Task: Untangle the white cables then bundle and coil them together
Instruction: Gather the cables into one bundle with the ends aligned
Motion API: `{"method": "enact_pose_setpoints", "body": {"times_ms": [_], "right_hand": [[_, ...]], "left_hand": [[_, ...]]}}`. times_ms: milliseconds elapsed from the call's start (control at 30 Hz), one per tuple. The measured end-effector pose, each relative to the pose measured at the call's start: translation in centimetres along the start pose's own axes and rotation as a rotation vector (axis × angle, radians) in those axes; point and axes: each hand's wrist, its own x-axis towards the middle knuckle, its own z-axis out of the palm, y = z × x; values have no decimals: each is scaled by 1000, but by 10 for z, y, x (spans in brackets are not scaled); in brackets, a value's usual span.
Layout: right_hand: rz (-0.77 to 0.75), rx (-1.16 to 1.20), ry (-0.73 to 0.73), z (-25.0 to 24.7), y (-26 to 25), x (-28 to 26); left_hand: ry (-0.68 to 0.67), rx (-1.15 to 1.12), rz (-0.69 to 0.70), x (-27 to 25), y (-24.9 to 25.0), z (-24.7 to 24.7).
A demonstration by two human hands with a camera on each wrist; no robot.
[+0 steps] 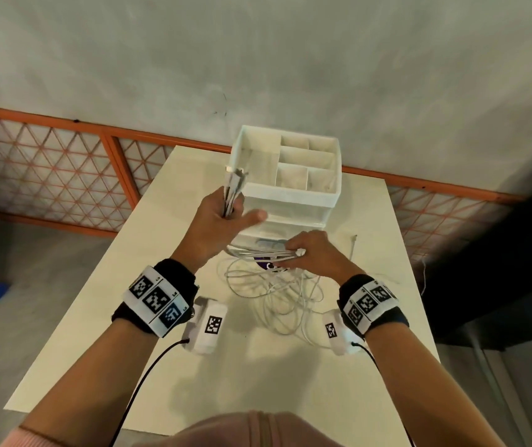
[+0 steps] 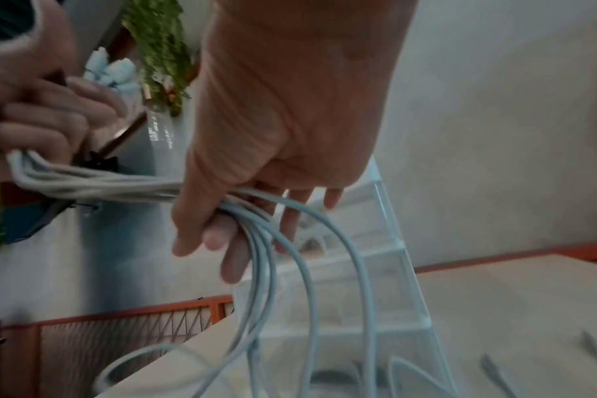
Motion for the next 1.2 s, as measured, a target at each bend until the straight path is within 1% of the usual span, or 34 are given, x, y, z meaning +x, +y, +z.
{"method": "enact_pose_setpoints", "body": {"times_ms": [67, 167, 200, 300, 333, 400, 467, 567, 633, 733, 867, 933, 967, 1000, 1067, 1133, 1200], "right_hand": [[-27, -158, 94, -6, -1, 1], [-136, -277, 242, -16, -10, -1], [-175, -299, 261, -19, -14, -2], [-202, -296, 193, -29, -27, -4], [-186, -247, 174, -31, -31, -5], [-131, -76, 165, -34, -37, -8], [-86, 108, 150, -36, -38, -9], [-24, 362, 45, -42, -31, -10], [-1, 450, 17, -45, -23, -10], [-14, 529, -16, -44, -20, -10], [-13, 512, -110, -39, -15, -12], [0, 505, -154, -37, -10, -12], [9, 499, -153, -36, -8, -12], [19, 490, -129, -36, -7, -10], [41, 398, -23, -36, -5, -8], [45, 288, 77, -39, -9, -8], [30, 269, 112, -44, -12, -10]], "left_hand": [[-27, 227, -9, 0, -6, -3], [-180, 409, -97, -3, -11, -2], [-222, 467, -116, -3, -12, 0], [-319, 619, -137, -1, -13, 5], [-341, 641, -139, -1, -13, 5], [-356, 636, -105, -2, -12, 5], [-286, 610, -29, -1, -12, 4], [-80, 590, 67, 3, -11, -4], [26, 565, 118, 4, -9, -9], [141, 481, 157, 5, -8, -12], [260, 426, 174, 5, -7, -14], [298, 399, 163, 5, -9, -18], [315, 378, 144, 5, -12, -20], [331, 355, 124, 5, -13, -22], [364, 338, 101, 5, -18, -26], [381, 378, 80, 4, -21, -29], [368, 435, 9, 3, -25, -31]]}}
